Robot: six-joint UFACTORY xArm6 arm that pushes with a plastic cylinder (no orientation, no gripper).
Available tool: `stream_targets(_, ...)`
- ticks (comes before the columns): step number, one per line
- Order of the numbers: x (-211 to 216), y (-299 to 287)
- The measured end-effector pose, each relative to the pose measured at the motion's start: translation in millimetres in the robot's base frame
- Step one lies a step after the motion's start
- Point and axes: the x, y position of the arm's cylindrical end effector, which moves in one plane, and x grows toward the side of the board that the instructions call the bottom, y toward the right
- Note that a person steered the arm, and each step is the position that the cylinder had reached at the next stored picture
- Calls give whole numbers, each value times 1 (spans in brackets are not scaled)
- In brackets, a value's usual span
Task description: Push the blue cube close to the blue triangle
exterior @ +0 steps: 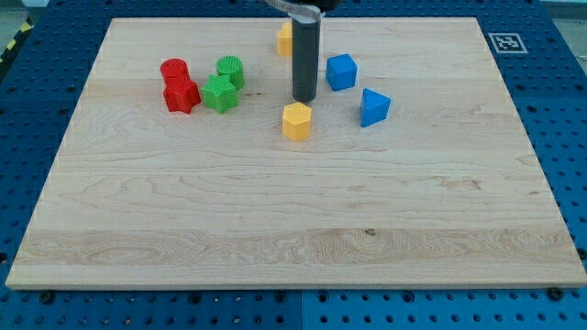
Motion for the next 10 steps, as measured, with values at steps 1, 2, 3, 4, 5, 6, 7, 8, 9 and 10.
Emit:
stream_targets(1, -16, 7)
stream_targets(2, -26, 12)
stream_targets(3, -41, 23)
stream_targets(4, -42, 35)
stream_targets(5, -42, 59)
stream_targets(6, -42, 74)
stream_targets(7, -40, 77)
stream_targets(8, -43, 94)
stream_targets(9, -43, 113)
stream_targets(10, -52, 132)
